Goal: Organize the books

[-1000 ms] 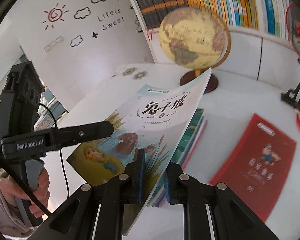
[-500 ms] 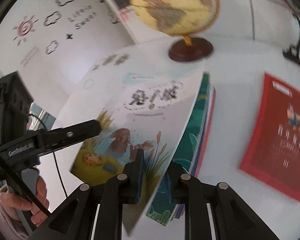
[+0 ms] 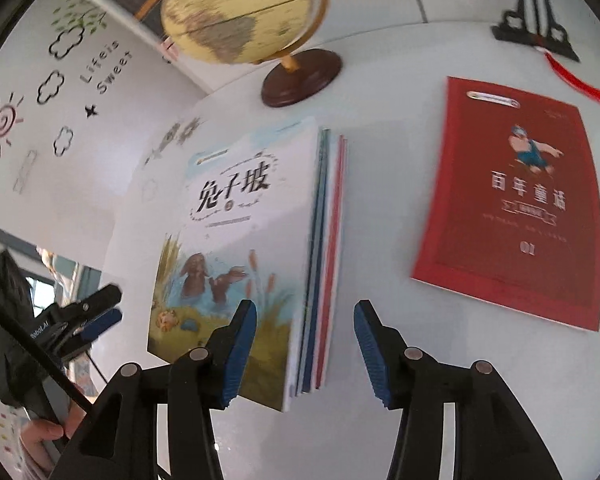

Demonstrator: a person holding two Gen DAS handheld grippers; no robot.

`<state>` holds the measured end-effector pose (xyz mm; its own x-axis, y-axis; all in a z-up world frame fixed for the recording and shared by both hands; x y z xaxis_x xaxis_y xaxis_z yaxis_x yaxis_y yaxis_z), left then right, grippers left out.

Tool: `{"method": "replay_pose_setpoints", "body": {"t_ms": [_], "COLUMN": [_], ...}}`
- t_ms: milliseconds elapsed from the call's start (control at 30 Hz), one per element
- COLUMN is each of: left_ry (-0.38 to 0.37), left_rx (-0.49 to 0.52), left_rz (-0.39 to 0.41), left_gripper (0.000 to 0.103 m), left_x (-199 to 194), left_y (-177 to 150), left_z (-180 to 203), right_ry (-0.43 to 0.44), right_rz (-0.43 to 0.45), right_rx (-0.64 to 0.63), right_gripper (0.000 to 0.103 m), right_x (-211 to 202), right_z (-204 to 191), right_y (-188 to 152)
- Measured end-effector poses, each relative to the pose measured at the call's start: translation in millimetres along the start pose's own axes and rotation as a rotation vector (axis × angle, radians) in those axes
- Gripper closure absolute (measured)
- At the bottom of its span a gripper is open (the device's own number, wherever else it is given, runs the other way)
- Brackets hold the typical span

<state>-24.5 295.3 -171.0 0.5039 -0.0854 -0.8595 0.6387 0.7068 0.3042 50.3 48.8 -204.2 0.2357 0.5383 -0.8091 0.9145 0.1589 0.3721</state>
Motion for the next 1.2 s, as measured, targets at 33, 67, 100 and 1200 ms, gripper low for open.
{"method": "replay_pose_setpoints", "body": {"t_ms": [33,67,100,1200], "left_ry": [0.002,0.011,0.022,-0.075], "left_rx": [-0.006,-0.005,0.003,0.41], "left_rz": [0.006,0.015,0.021,-0.254], "left_gripper": [0.031,0.031,0.031,0.031], "left_x": [-3,-8,-10,145], "left_y": [-1,-3,-5,-113], "left_z": [0,0,3,258], "right_ry": [-0.001,0.002,0.014,-0.092], "right_rz": [0.002,0.001,0.0,0.148], "right_rx": [0.006,0.013,0.025,0.052], "right_gripper": [0.054,0.054,0.054,0.05], "right_x": [-1,-3,-5,-64], "right_z": [4,8,12,190], "right_y": [-1,-2,-3,22]}}
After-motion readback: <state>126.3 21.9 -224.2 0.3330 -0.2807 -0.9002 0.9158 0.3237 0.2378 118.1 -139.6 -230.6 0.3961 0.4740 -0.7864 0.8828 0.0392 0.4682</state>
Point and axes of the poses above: each gripper's, at about its wrist camera, not at the fingertips, and x roughly the way its jaws point, z to its right, y to its top, the point moved 9 cm from there along x, roughly the way its jaws point, and after that the axes turned 6 degrees about -x, right-handed, at the moved point
